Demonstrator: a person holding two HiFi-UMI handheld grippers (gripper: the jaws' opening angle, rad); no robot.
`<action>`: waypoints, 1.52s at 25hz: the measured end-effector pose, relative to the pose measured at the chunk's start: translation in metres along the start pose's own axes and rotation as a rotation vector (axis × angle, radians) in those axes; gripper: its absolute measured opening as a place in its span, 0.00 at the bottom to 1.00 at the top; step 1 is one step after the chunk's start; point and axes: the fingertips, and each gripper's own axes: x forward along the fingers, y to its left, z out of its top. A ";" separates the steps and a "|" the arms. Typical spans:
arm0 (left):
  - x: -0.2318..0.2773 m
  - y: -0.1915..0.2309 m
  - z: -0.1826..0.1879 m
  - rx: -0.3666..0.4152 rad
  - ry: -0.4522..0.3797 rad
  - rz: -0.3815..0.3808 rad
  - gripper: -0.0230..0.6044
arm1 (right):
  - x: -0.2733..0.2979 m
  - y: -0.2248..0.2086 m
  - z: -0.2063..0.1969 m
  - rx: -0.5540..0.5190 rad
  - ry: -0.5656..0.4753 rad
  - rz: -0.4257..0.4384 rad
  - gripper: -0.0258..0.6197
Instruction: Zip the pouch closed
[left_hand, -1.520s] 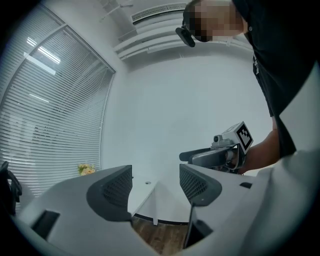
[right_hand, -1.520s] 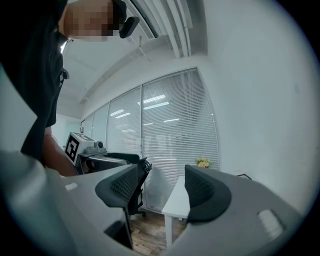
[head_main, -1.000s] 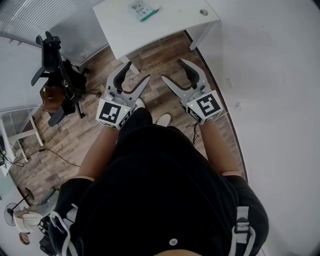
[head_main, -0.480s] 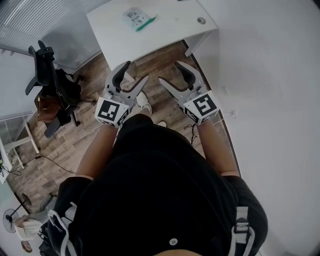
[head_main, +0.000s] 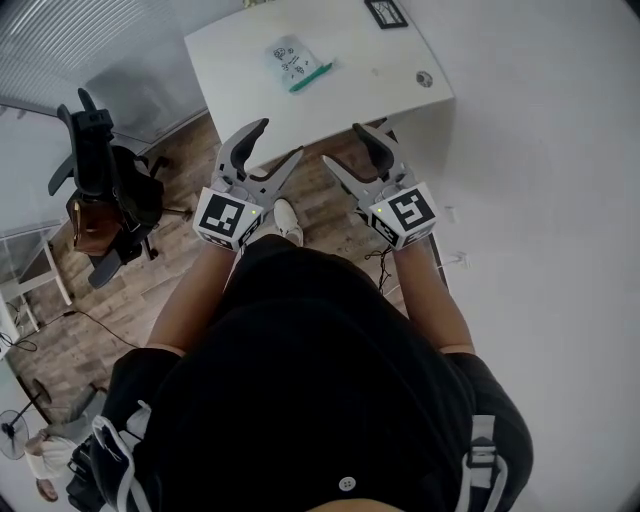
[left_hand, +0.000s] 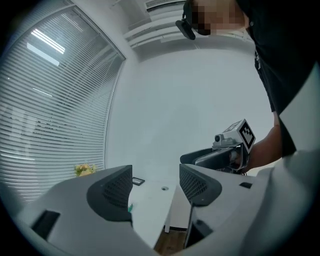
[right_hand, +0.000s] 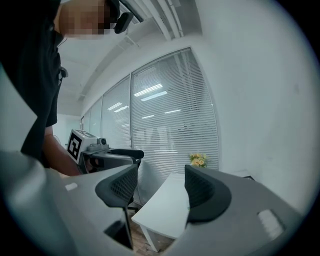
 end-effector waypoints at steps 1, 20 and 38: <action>0.005 0.011 0.000 -0.003 0.003 0.001 0.50 | 0.010 -0.005 0.001 0.000 0.004 0.000 0.50; 0.073 0.129 -0.010 -0.051 0.015 0.077 0.50 | 0.128 -0.094 -0.001 0.009 0.074 0.057 0.50; 0.197 0.168 -0.029 -0.162 0.084 0.539 0.50 | 0.211 -0.245 -0.030 -0.017 0.208 0.514 0.50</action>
